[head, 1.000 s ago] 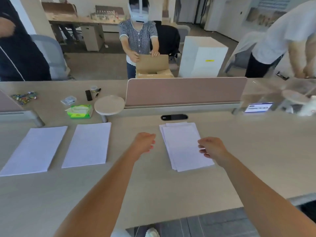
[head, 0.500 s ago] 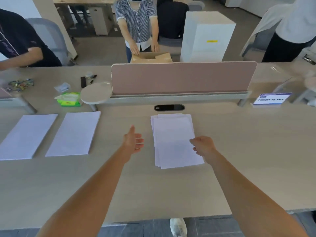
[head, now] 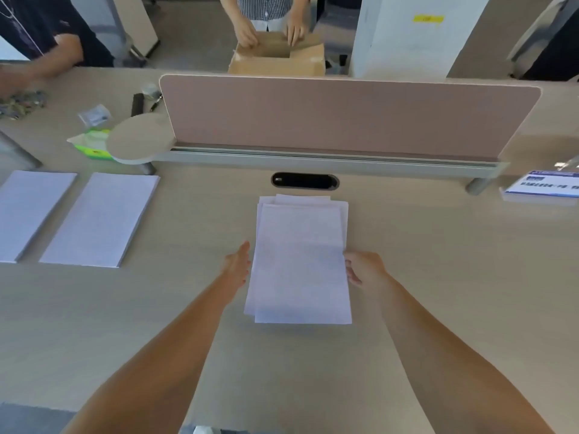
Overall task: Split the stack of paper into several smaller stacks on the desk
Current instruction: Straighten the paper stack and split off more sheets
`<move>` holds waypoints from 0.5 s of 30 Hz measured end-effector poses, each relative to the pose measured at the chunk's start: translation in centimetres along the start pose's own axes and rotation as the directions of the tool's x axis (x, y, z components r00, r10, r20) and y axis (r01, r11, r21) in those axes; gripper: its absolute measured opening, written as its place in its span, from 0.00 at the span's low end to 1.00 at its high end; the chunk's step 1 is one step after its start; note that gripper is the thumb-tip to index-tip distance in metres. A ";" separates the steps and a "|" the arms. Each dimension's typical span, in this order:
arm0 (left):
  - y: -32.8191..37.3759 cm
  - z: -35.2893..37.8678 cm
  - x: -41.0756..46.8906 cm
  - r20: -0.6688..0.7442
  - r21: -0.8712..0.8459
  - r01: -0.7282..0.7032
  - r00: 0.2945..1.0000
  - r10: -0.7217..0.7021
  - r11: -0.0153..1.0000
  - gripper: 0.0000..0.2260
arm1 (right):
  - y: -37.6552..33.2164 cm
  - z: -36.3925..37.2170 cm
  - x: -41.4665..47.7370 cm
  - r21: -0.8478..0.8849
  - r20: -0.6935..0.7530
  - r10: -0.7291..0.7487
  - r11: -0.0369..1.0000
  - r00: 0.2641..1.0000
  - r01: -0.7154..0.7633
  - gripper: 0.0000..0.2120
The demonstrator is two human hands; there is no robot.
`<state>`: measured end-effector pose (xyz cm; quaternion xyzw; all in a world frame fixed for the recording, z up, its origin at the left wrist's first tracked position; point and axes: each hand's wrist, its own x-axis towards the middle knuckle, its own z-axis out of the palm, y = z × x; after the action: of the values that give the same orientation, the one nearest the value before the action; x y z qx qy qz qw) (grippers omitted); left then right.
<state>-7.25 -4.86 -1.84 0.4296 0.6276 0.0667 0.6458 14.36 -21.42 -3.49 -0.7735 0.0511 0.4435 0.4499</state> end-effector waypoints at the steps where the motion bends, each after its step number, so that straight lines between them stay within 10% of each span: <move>1: -0.1 0.4 0.3 -0.016 0.002 0.004 1.000 -0.004 1.000 0.21 | 0.0 0.1 0.6 -0.008 0.005 0.000 1.000 1.000 0.000 0.12; 15: -0.2 1.9 3.5 -0.101 0.074 0.055 0.994 -0.047 0.996 0.32 | -1.3 1.1 2.1 -0.210 -0.038 -0.057 0.976 0.998 0.048 0.10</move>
<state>-5.02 -3.70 -4.94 0.4341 0.6717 0.0471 0.5984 15.50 -19.17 -4.41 -0.8271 -0.0065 0.4172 0.3765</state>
